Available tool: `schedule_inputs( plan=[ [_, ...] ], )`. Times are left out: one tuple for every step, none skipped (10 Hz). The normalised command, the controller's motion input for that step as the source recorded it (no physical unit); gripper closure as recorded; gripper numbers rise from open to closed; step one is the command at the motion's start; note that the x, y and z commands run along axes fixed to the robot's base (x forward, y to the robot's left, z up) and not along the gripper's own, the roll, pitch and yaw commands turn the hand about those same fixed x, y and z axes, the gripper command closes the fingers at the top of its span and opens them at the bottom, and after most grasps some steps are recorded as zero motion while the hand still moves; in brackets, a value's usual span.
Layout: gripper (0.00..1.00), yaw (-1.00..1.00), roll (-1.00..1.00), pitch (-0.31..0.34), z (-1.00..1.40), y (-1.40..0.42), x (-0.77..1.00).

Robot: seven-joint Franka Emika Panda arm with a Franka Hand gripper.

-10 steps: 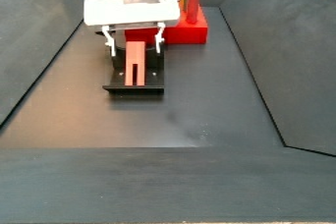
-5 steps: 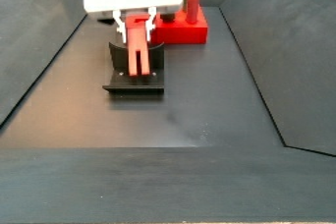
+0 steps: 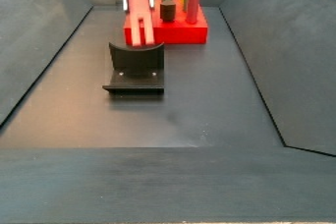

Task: Pick up the double-square object. Move up. Rotate the double-square object. Place the double-square object on the fixture. Regrasp the double-square object. Move to above the board. Insert the double-square object.
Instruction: Move to above the board.

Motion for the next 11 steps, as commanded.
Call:
schedule_inputs(
  plan=[
    [1.00, 0.12, -0.05, 0.100, 1.00, -0.06, -0.10],
    [1.00, 0.12, -0.05, 0.061, 1.00, -0.05, -0.09],
    [1.00, 0.11, -0.05, 0.027, 1.00, -0.05, -0.08],
    [1.00, 0.09, -0.04, 0.006, 1.00, -0.05, -0.08],
    [1.00, 0.07, -0.04, -0.002, 1.00, -0.05, -0.07],
    [1.00, 0.05, -0.04, -0.002, 1.00, -0.04, -0.07],
    [1.00, 0.03, -0.04, 0.002, 1.00, -0.04, -0.06],
    [1.00, 0.02, -0.05, 0.010, 0.87, -0.03, -0.05],
    [1.00, 0.01, -0.05, 0.028, 0.63, -0.02, -0.03],
    [1.00, 0.00, -0.05, 0.049, 0.45, -0.02, -0.02],
    [1.00, 0.00, -0.05, 0.077, 0.22, -0.02, 0.00]
  ],
)
